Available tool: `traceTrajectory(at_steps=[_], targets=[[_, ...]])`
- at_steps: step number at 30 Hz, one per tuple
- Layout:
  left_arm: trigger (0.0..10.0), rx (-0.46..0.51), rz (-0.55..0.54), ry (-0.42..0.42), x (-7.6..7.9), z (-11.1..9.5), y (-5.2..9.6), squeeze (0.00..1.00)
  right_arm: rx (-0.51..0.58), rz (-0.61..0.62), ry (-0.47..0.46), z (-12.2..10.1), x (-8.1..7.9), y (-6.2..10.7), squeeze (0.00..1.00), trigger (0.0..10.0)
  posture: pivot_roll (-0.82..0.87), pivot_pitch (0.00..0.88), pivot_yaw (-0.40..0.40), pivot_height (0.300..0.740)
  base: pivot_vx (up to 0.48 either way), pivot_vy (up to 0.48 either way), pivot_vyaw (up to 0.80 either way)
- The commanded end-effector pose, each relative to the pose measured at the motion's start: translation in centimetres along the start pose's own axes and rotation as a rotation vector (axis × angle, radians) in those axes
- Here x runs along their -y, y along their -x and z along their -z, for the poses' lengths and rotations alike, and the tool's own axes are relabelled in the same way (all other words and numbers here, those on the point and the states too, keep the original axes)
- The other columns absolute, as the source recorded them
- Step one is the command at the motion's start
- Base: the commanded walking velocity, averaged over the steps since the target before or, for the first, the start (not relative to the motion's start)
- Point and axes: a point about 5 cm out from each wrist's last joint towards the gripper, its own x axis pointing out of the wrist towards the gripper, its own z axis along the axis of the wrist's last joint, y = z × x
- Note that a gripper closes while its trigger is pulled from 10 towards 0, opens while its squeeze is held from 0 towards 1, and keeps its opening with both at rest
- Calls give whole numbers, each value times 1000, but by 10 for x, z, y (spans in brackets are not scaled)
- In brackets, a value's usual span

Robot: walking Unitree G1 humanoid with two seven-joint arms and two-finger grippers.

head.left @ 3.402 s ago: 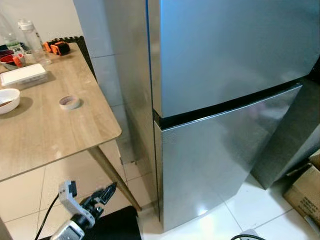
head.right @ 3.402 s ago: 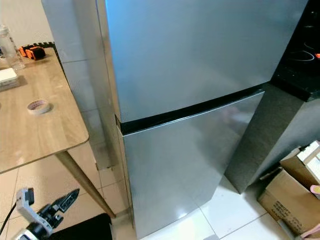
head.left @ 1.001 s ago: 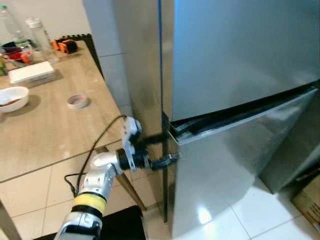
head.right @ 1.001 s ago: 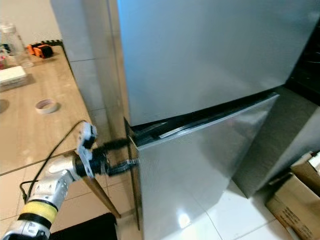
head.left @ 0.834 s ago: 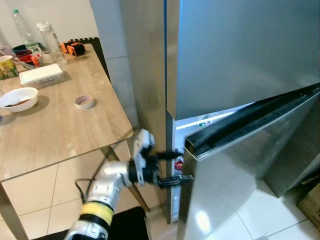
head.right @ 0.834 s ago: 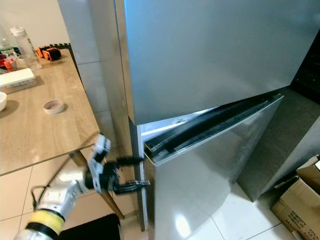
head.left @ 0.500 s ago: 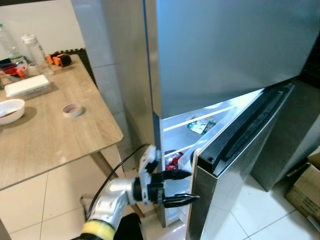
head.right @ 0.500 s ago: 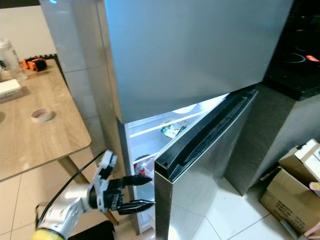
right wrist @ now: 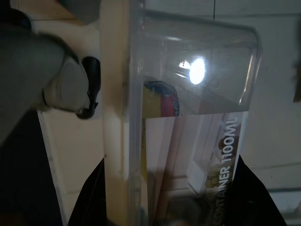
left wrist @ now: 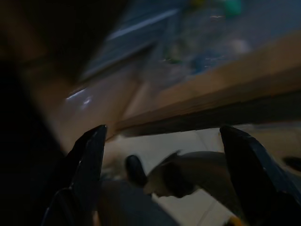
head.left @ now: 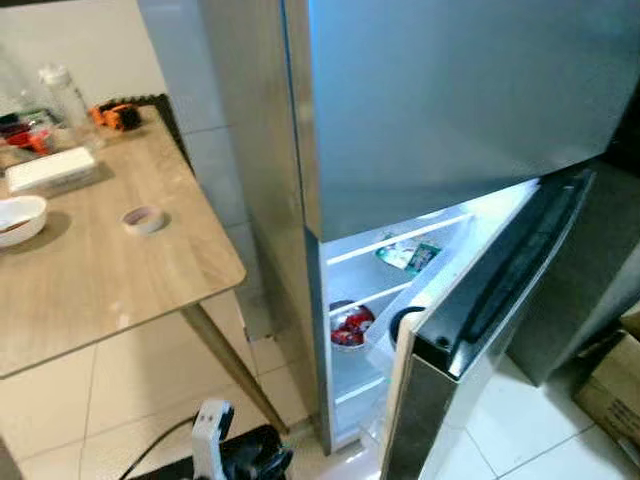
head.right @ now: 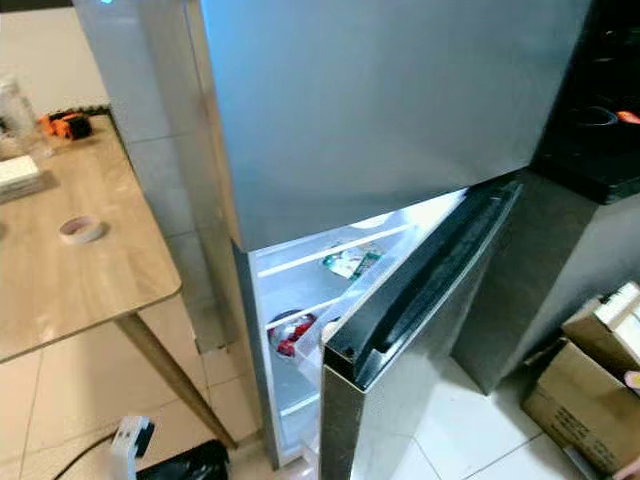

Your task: Restocking fridge

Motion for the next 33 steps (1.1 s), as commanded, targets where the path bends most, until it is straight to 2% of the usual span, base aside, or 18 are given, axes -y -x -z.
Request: traceTrajectory(at_steps=[1, 2, 3, 4, 5, 6, 10, 12, 15, 21, 33], targets=[[10000, -36, -192, 84, -20, 19, 17, 0, -3, 4, -1, -1, -2, 0, 0, 10000, -93, 0, -2, 740, 0, 0, 0], [10000, -63, -318, 139, -30, 36, 29, 0, -5, 4, -6, -2, -2, -1, 0, 10000, -93, 0, -1, 740, 0, 0, 0], [10000, -103, -420, 159, -37, 50, 39, 0, -6, 4, -9, -3, -3, -1, 0, 10000, -87, 0, -1, 740, 0, 0, 0], [10000, -103, -420, 159, -37, 50, 39, 0, -6, 4, -9, -3, -3, -1, 0, 10000, -87, 0, -1, 740, 0, 0, 0], [10000, -182, -544, 132, -42, 66, 50, 0, -9, 3, -14, -4, -4, -2, 0, 10000, -79, 0, -1, 740, 0, 0, 0], [10000, -216, -579, 106, -43, 71, 53, 0, -10, 2, -16, -4, -5, -2, 0, 10000, -79, 0, -1, 740, 0, 0, 0], [10000, -207, -606, 125, -42, 74, 52, 0, -14, -5, -21, -4, -8, -2, 0, 10000, -73, 0, 4, 740, 0, 0, 0], [10000, -186, -601, 146, -38, 73, 46, 0, -16, -10, -25, -3, -10, -2, 0, 10000, -74, 0, 9, 740, 0, 0, 0], [10000, -178, -589, 137, -33, 69, 38, 0, -15, -14, -37, -4, -13, -3, 0, 10000, -80, 0, 15, 740, -189, 0, 0], [10000, -167, -599, 95, -33, 58, 32, 0, -21, -12, -46, -3, -14, -3, 0, 10000, -78, 0, 21, 740, -339, 0, 0], [10000, -177, -592, 75, -32, 59, 30, 0, -19, -24, -45, -6, -19, -4, 0, 10000, -71, 0, 23, 740, -373, 0, 0]])
